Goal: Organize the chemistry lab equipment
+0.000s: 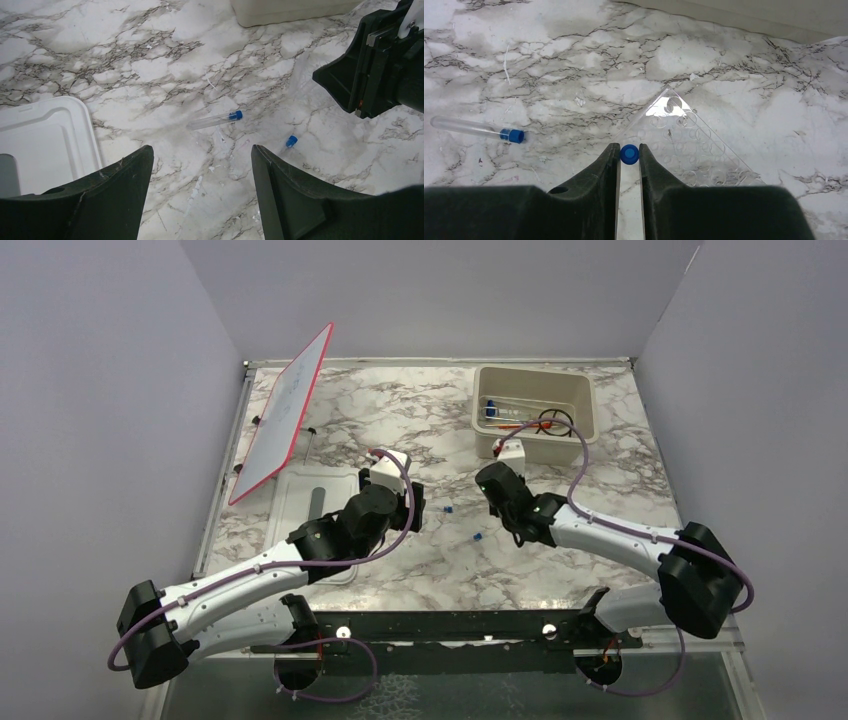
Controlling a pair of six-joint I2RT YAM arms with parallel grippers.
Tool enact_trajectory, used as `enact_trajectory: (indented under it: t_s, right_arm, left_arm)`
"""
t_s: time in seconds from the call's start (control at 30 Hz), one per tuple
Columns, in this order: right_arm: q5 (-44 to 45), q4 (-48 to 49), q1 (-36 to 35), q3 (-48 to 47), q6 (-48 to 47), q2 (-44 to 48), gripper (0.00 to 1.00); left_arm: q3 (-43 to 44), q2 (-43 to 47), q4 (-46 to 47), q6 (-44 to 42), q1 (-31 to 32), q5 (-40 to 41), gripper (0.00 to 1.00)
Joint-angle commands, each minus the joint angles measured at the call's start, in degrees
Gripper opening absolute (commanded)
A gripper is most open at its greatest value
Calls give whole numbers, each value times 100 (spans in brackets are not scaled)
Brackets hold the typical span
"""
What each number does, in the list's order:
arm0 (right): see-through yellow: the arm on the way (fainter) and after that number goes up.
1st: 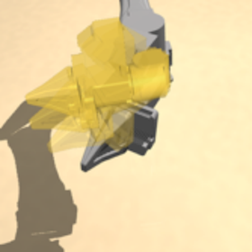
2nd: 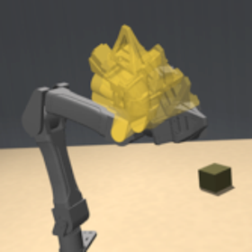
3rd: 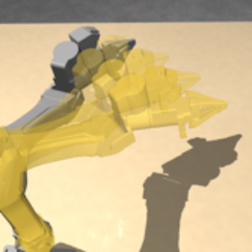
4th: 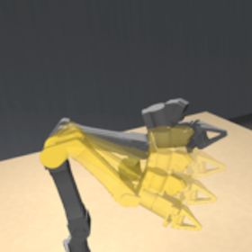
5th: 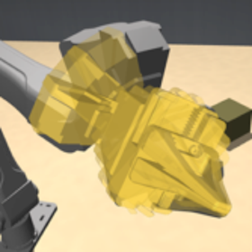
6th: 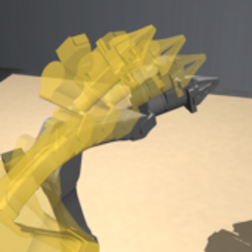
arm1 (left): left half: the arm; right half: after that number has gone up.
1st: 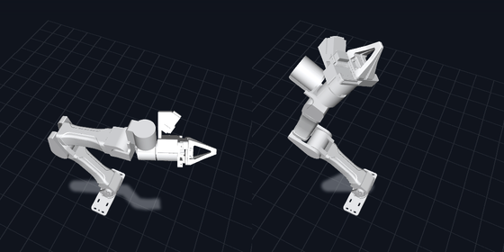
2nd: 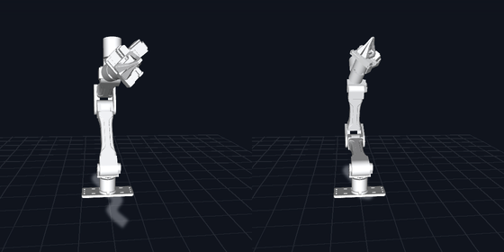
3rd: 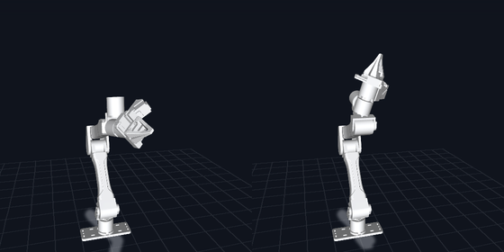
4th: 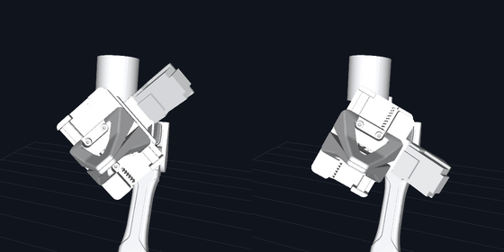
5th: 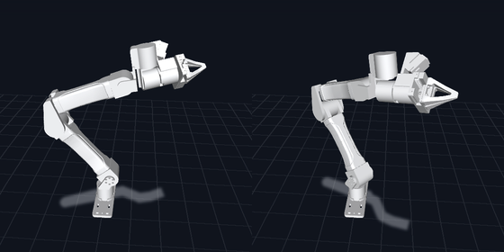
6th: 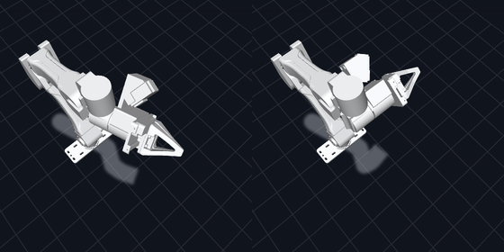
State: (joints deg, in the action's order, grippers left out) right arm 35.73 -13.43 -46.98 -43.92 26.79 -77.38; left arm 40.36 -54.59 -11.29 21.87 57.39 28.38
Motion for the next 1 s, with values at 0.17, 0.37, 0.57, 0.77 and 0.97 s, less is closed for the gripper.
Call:
enact_trajectory:
  t_s: [0.17,0.37,0.57,0.77,0.97]
  right_arm:
    - [95,228,-116,380,231,175,26]
    - [344,-435,-118,-60,673,423,48]
    - [65,-997,-118,-623,877,807,50]
    - [-402,-972,-106,-620,1151,1247,52]
    - [-846,-1312,426,-695,1608,1430,52]
  left_arm:
    - [-49,6,120,28,1,140,75]
    - [-36,-3,105,2,1,141,75]
    - [-106,-145,257,-19,1,-100,77]
    - [-426,-677,1163,-327,1,-1586,78]
    - [-291,-1824,1756,-563,16,-2970,73]
